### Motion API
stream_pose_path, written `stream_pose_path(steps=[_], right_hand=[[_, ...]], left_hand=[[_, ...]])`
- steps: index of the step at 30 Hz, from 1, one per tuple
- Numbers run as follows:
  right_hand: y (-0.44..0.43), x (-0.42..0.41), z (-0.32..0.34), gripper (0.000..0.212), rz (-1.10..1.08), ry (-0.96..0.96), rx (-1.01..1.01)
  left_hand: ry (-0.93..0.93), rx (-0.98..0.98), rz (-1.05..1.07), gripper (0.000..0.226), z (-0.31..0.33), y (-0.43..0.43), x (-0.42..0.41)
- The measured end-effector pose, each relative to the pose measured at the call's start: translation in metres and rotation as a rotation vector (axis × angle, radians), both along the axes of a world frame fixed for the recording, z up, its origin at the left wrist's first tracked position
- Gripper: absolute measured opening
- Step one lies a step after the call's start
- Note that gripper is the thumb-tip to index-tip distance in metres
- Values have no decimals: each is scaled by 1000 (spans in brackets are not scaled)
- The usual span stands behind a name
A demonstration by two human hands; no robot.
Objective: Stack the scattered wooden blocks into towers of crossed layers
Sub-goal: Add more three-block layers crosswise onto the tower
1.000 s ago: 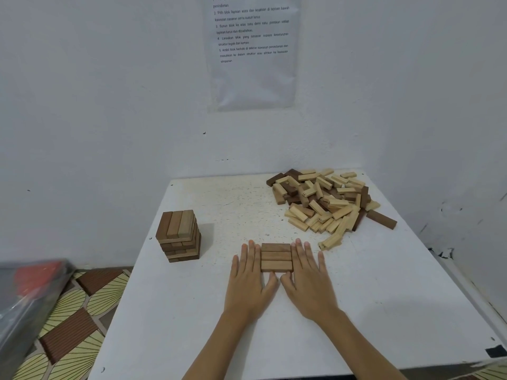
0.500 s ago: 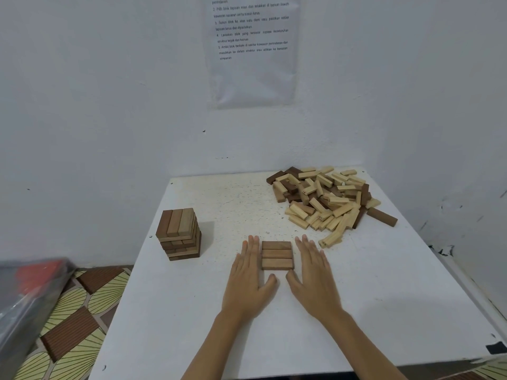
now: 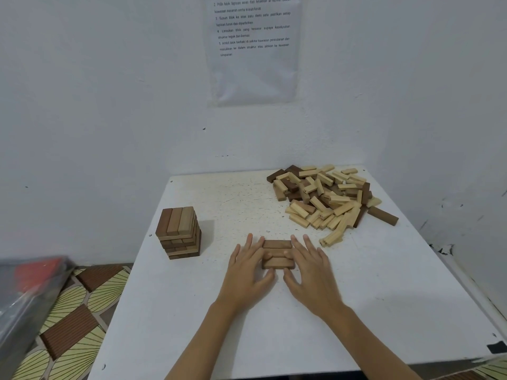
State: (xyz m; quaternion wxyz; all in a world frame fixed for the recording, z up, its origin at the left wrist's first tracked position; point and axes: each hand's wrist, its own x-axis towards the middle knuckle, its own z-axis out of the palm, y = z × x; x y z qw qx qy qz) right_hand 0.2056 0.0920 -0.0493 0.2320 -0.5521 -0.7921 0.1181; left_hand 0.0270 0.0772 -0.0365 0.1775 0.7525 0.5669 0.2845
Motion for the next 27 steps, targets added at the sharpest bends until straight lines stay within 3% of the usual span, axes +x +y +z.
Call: stream_pose_path(steps=[5, 9, 14, 16, 20, 24, 27], right_hand=[[11, 6, 10, 58, 85, -13, 5], [21, 13, 17, 42, 153, -37, 35], [25, 19, 20, 40, 174, -12, 22], [19, 18, 16, 52, 157, 44, 18], [13, 18, 9, 48, 127, 142, 11], [13, 20, 9, 71, 53, 163, -3], [12, 17, 6, 82, 46, -7, -45]], left_hand=[[64, 67, -82, 37, 3, 18, -11], [91, 52, -168, 32, 10, 27, -18], [-54, -116, -165, 34, 10, 27, -24], [-119, -159, -112, 43, 4, 20, -23], [-133, -116, -68, 75, 9, 11, -18], [62, -62, -8, 89, 4, 9, -17], [278, -105, 13, 87, -6, 7, -12]])
